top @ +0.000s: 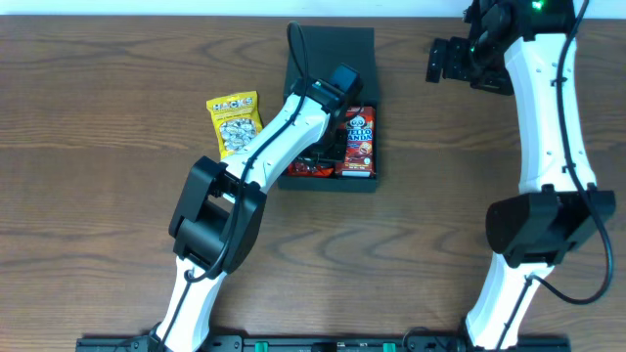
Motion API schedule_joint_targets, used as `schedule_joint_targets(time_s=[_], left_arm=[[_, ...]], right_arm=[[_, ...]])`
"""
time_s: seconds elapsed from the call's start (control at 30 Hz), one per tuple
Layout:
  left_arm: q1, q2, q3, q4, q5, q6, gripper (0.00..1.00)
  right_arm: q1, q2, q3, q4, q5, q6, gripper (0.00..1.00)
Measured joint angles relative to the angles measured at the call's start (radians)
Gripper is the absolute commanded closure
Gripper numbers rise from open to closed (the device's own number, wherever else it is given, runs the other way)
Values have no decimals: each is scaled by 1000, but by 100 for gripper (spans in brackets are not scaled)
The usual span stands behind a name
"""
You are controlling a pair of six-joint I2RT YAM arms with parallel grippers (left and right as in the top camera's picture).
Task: Pack container
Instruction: 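Carry the red HACKS bag into the green box and lower it, then open the left gripper and move it toward the yellow HACKS bag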
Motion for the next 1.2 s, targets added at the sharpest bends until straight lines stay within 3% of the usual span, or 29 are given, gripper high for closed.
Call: schedule_joint_targets(time_s=[0.37, 0.67, 0.83, 0.9, 1.0, 1.1, 1.2], left_arm=[[0, -14, 40, -32, 27, 0, 94], [32, -277, 141, -23, -202, -23, 94], [156, -246, 135, -24, -256, -77, 92], [212, -185, 124, -21, -256, -87, 63], [275, -96, 112, -3, -229, -106, 49], [315, -24, 108, 27, -177, -115, 21], [323, 15, 108, 39, -154, -105, 16]], right_arm=[[0, 0, 0, -3, 0, 0, 1], [0, 0, 0, -3, 0, 0, 1], [0, 0, 0, -4, 0, 0, 1], [0, 0, 0, -3, 0, 0, 1], [0, 0, 0, -3, 0, 0, 1], [0, 0, 0, -3, 0, 0, 1], [0, 0, 0, -2, 0, 0, 1]])
